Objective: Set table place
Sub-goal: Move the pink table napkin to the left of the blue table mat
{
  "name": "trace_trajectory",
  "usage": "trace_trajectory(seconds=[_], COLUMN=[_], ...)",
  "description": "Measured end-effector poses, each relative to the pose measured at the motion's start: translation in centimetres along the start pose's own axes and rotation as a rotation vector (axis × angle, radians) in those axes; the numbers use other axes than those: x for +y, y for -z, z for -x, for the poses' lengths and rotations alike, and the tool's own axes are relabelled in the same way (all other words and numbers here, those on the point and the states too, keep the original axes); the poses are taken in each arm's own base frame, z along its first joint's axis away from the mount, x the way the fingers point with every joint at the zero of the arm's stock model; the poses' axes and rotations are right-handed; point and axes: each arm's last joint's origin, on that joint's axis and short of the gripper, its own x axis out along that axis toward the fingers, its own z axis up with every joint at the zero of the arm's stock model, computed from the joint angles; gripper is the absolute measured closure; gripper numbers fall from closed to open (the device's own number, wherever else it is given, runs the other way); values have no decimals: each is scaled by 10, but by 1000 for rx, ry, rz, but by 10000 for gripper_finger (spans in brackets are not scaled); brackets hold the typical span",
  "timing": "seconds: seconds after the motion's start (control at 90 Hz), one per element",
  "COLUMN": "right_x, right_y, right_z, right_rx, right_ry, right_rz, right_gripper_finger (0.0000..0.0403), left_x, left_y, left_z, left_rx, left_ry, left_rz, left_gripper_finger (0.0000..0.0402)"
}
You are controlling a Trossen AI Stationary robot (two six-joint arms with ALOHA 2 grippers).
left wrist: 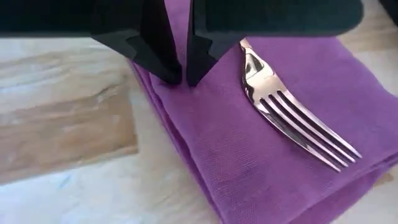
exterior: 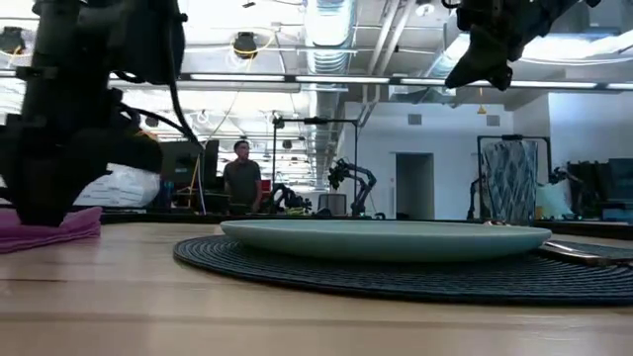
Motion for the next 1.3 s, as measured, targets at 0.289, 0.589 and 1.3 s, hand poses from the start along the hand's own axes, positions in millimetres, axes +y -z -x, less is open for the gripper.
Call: trace_trajectory(seconds=[0.289,0.589,1.3], right_x=[-3,-3,-3], right_y=[-1,-1,-1], right_z=[0,0,0], right_rx=[-4,-3,-6], right_ry=[15,10,10], right_rz=[-11,-11,-34], right_gripper_finger=[403,403,403], left_x=[-11,-24,-38], left_y=[-14,-25,-18], left_z=[0,1,5], left_rx=[-47,-98,-69], left_ry=[105,242,391], left_rz=[7,8,-25], left_gripper_finger=[381,381,381])
